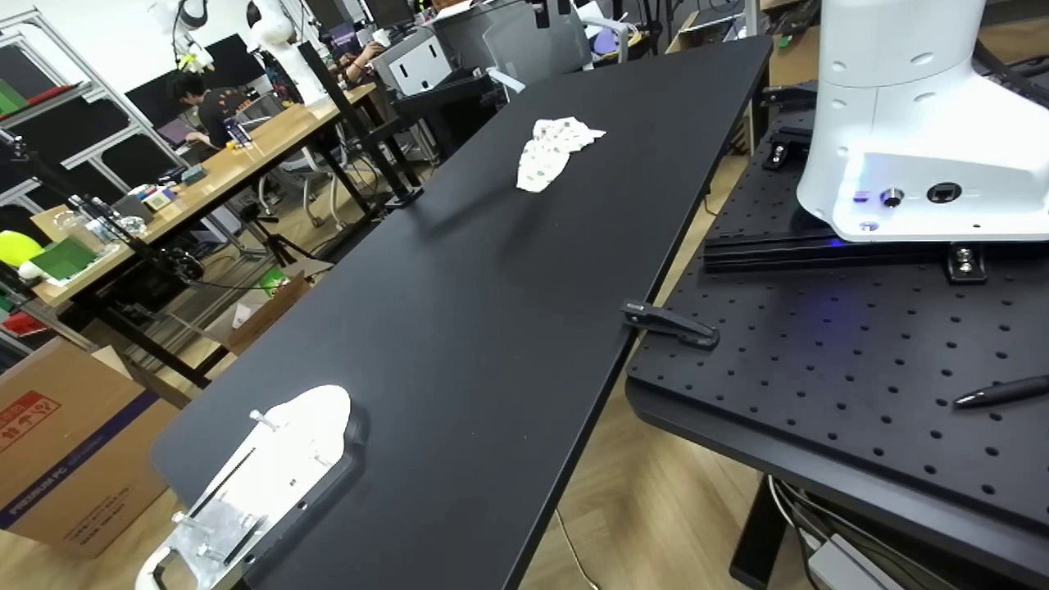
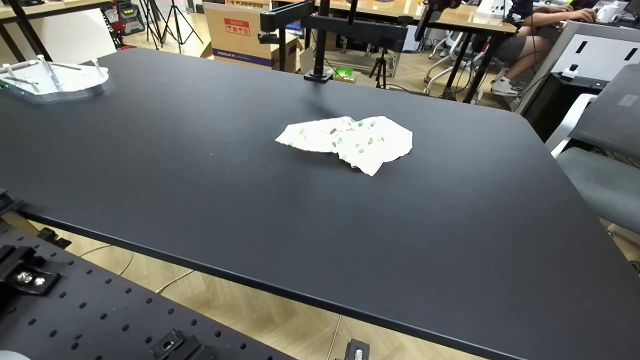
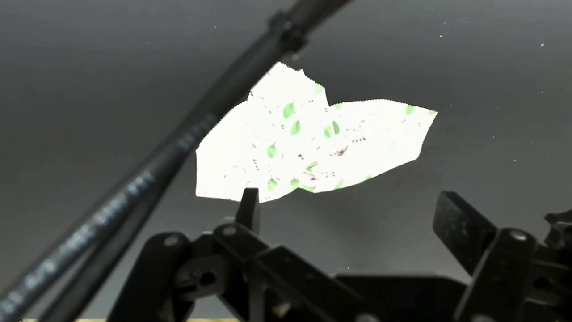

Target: Hang the cloth on the stand

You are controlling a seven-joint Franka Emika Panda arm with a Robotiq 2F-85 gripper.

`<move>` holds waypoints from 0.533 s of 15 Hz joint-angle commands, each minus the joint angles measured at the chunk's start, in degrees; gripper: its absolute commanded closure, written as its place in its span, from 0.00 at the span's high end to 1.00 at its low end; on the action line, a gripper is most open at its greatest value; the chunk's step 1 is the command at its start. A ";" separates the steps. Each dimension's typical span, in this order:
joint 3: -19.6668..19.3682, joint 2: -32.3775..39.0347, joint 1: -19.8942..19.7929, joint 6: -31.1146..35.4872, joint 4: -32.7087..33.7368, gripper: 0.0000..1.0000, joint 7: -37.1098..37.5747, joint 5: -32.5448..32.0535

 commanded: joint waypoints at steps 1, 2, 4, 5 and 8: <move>3.36 1.42 -3.32 -0.06 1.12 1.00 -0.12 -0.09; 3.59 2.33 -3.48 -0.04 1.78 1.00 -0.16 -0.16; 4.28 3.25 -3.73 1.64 2.11 1.00 0.02 0.31; 5.05 4.23 -4.31 2.61 2.62 1.00 -0.28 0.81; 7.30 9.80 -5.55 9.90 5.43 1.00 -0.99 1.00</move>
